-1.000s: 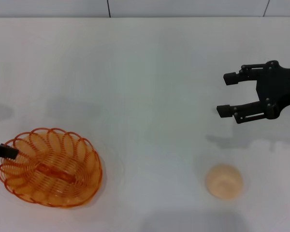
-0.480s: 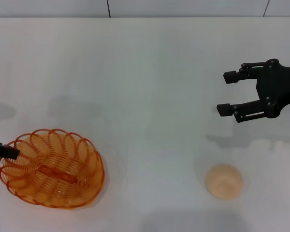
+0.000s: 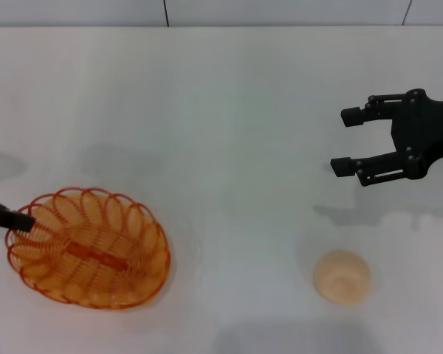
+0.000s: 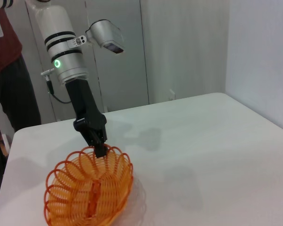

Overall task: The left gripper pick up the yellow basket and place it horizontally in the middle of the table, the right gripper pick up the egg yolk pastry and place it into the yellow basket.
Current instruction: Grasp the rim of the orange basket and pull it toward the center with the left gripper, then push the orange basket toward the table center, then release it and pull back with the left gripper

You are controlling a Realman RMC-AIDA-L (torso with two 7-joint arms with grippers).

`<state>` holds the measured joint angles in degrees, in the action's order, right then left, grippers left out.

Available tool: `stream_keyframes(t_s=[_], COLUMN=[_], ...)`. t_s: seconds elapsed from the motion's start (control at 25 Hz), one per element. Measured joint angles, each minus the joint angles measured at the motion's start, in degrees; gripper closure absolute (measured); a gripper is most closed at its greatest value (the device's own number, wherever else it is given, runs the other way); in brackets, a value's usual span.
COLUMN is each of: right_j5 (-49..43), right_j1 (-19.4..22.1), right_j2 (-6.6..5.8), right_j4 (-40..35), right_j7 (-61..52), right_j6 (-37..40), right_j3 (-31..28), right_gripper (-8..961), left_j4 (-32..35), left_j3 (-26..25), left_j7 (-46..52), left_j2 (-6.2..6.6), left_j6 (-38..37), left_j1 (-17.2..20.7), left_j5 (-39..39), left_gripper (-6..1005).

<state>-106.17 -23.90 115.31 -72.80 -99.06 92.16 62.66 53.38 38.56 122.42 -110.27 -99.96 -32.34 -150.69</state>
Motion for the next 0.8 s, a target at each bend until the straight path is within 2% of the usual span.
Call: stream_keyframes(t_s=[0.44,0.8], right_j5=[0.7,2.3], right_j1=[0.0,0.2], right_j2=[-0.07,-0.07], right_j4=[0.1,0.4], right_j7=[-0.2,-0.4], right_j6=[-0.2,-0.4], right_j3=[-0.2,-1.8], right_gripper=[136,136], left_j4=[2.6,2.0], left_j3=[0.0,-0.2], left_j7=[6.1,17.4], left_j2=[-1.48,-2.02], left_j6=[0.9,5.7], left_j1=[-1.5,-2.7], left_j5=[7.0,11.5], left_gripper=[929,929])
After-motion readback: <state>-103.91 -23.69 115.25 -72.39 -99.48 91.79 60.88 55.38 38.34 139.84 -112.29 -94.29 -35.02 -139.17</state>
